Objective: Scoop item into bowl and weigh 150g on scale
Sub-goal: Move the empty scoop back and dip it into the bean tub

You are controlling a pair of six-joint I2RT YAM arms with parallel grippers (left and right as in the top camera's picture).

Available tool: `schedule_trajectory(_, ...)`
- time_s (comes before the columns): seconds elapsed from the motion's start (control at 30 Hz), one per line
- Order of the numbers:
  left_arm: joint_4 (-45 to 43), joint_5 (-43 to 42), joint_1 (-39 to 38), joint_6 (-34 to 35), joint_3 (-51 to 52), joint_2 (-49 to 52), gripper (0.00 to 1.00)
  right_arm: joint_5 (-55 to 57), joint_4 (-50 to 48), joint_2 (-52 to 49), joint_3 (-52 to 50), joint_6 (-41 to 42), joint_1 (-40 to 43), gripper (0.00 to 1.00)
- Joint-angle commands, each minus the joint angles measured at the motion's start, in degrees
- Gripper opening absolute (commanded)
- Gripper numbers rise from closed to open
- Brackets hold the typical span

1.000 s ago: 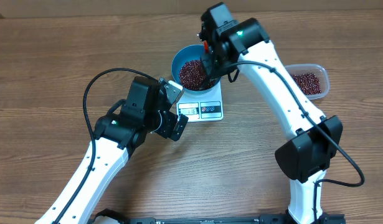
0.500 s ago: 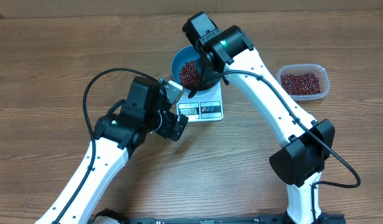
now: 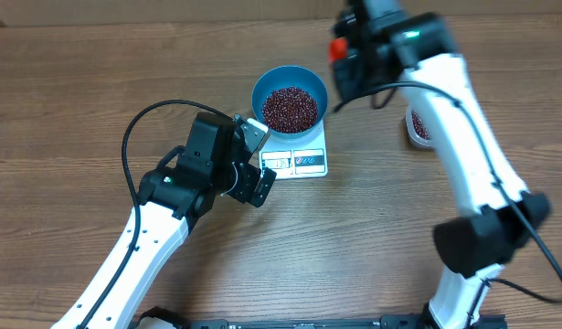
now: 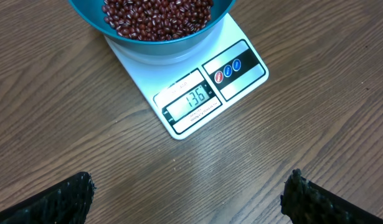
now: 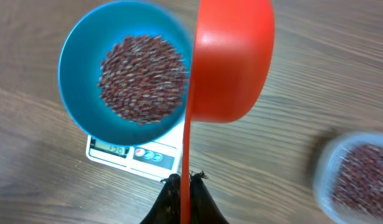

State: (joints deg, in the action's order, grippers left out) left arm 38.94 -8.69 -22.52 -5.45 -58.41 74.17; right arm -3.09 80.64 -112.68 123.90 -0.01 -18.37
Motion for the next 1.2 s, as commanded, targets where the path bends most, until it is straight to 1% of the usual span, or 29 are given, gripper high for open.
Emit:
schedule_trajectory(0.0,-0.2,0.3,-0.4,0.3,0.2,0.4,1.0,-2.5,2.6,5.1,1.9,-0.5,6.4,0.04)
schedule_trajectory(0.13,-0.2,0.3,-0.4,0.3,0.2,0.4,1.0,-1.0,7.0,5.3,1.6,-0.4,14.3,0.04)
schedule_trajectory(0.23,-0.2,0.3,-0.4,0.3,0.2,0.4,1.0,-1.0,8.3,5.2,0.3,-0.4,19.7,0.04)
schedule_trajectory(0.33,-0.2,0.3,-0.4,0.3,0.2,0.4,1.0,-0.8,8.2,5.2,-3.0,-0.4,23.9,0.04)
schedule_trajectory(0.43,-0.2,0.3,-0.4,0.3,0.2,0.4,1.0,2.7,6.6,5.2,-10.2,-0.4,26.3,0.04)
schedule_trajectory(0.6,-0.2,0.3,-0.4,0.3,0.2,0.4,0.99,7.6,0.5,5.2,-21.9,0.1,27.4,0.04)
schedule_trajectory(0.73,-0.2,0.3,-0.4,0.3,0.2,0.4,1.0,14.7,-3.7,5.2,-27.3,1.7,27.4,0.04)
schedule_trajectory(0.93,-0.2,0.3,-0.4,0.3,0.2,0.4,1.0,16.1,-9.7,5.1,-30.1,1.4,27.4,0.04)
schedule_trajectory(1.17,-0.2,0.3,-0.4,0.3,0.2,0.4,0.99,15.4,-9.5,2.5,-30.1,0.1,27.4,0.04)
